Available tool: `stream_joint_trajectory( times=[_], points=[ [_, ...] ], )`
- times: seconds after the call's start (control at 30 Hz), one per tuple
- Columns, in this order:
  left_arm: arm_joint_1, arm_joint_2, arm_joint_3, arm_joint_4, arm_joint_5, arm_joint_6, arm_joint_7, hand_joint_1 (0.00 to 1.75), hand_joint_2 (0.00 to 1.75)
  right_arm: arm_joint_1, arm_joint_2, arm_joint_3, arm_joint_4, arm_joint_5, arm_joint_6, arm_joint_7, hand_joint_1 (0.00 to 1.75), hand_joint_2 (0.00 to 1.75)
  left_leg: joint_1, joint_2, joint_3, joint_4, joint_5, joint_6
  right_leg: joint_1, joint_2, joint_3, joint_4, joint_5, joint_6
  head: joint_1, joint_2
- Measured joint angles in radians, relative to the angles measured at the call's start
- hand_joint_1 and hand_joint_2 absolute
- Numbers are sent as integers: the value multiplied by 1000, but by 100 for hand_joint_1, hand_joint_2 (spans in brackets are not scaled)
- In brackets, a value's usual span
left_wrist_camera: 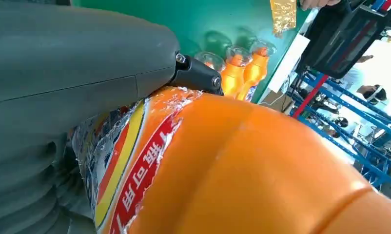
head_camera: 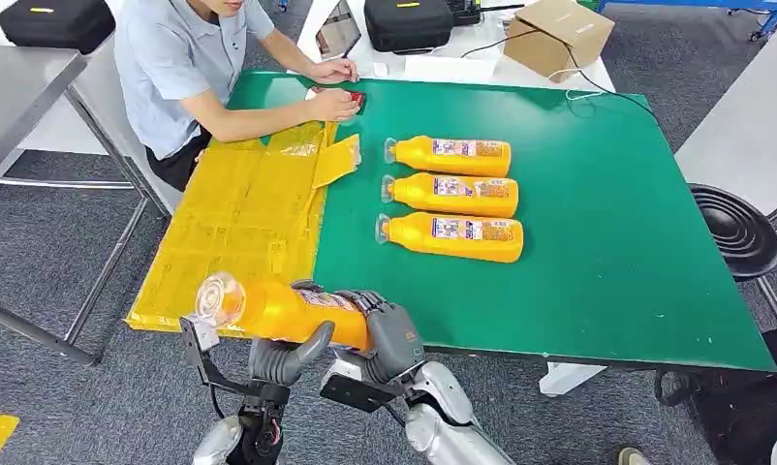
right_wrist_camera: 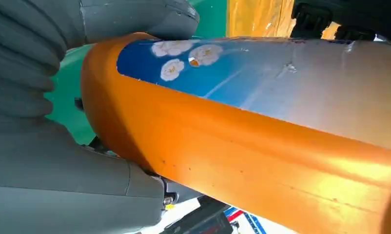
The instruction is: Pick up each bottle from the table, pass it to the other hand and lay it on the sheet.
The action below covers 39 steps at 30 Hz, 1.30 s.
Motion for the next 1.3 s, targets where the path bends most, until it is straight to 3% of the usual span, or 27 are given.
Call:
stream_joint_trajectory(
  times=[0.13, 0.27, 0.67, 0.8, 0.87, 1.0, 1.2, 1.3],
  points=[
    [-13, 4, 1, 0, -19, 39, 10, 175, 175, 4, 0, 4, 5, -47, 26, -41, 0, 0, 0, -1, 0, 0, 0, 0, 0, 0, 0, 0, 0, 0, 0, 0],
    [-132, 83, 52, 38, 14, 5, 79, 175, 175, 27, 11, 8, 9, -130, 55, -151, 0, 0, 1, 0, -1, 0, 2, -1, 1, -1, -1, 2, 1, -1, 0, 0],
    [-197, 109, 119, 79, -39, -3, 83, 175, 175, 33, 20, 43, 18, -154, 54, -159, 0, 0, 2, -3, -4, 0, 3, -2, 1, -2, -3, 2, 0, -1, 0, 0],
    [-239, 131, 98, 111, -383, 224, 8, 175, 175, 33, 19, 50, 18, -152, 54, -150, 0, 0, 2, -2, -4, 0, 3, -2, 1, -2, -4, 2, 0, -1, 0, 0],
    [-263, 141, 90, 128, -484, 268, 8, 175, 175, 33, 19, 52, 18, -151, 55, -146, 0, 0, 2, -3, -4, 0, 3, -2, 1, -3, -4, 3, 0, -1, 0, 0],
    [-367, 171, 45, 270, -921, 416, 130, 175, 175, 28, 20, 59, 17, -124, 79, -140, 0, 0, 2, -3, -4, 0, 5, -3, 2, -2, -4, 3, 1, -1, 0, 0],
    [-538, 195, 5, 511, -1236, 395, 282, 175, 175, 19, 31, 70, 16, -101, 107, -132, 0, 0, 2, -2, -4, 0, 5, -4, 2, -2, -5, 4, 3, -3, 1, 0],
    [-616, 204, -19, 624, -1356, 275, 350, 175, 175, 18, 33, 74, 5, -96, 129, -132, 0, 0, 2, -2, -5, 0, 5, -4, 2, -2, -5, 4, 3, -3, 1, 0]
  ],
)
